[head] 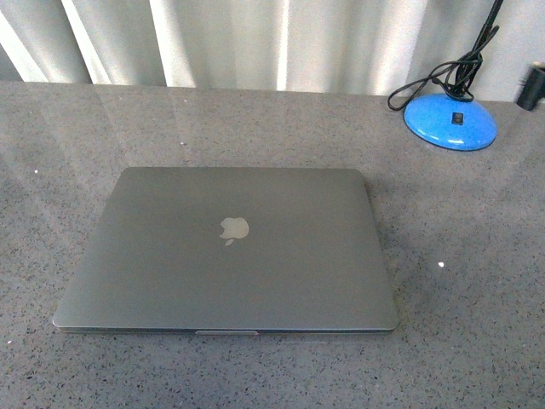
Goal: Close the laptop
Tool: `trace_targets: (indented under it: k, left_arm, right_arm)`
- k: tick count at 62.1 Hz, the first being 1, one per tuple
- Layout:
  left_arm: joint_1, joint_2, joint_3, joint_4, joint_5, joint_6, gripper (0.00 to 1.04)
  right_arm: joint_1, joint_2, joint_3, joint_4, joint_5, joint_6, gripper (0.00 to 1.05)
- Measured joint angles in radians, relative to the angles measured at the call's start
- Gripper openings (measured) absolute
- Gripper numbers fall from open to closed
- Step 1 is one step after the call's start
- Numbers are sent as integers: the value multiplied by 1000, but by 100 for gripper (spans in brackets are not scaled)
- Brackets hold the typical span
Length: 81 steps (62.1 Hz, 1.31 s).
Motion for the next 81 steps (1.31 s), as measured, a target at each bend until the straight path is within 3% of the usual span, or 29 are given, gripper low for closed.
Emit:
trace_targets:
  k: [6, 45, 49, 54, 81]
  left_arm:
    - [1, -85, -51, -43, -3, 7, 4]
    - [2, -716, -187, -533, -4, 18, 4]
    - [2, -773, -194, -579, -4, 18, 4]
    - [2, -832, -195, -632, -5, 18, 4]
    - [2, -1130, -196, -904, -4, 18, 4]
  right_arm:
    - [-41, -121, -61, -93, -46, 6, 0]
    - [-209, -670, -270, -411, -208, 16, 1]
    - [-262, -731, -280, -462, -285, 16, 1]
    - [-291, -796, -283, -516, -289, 16, 1]
    - [-296, -1105, -288, -793, -293, 16, 1]
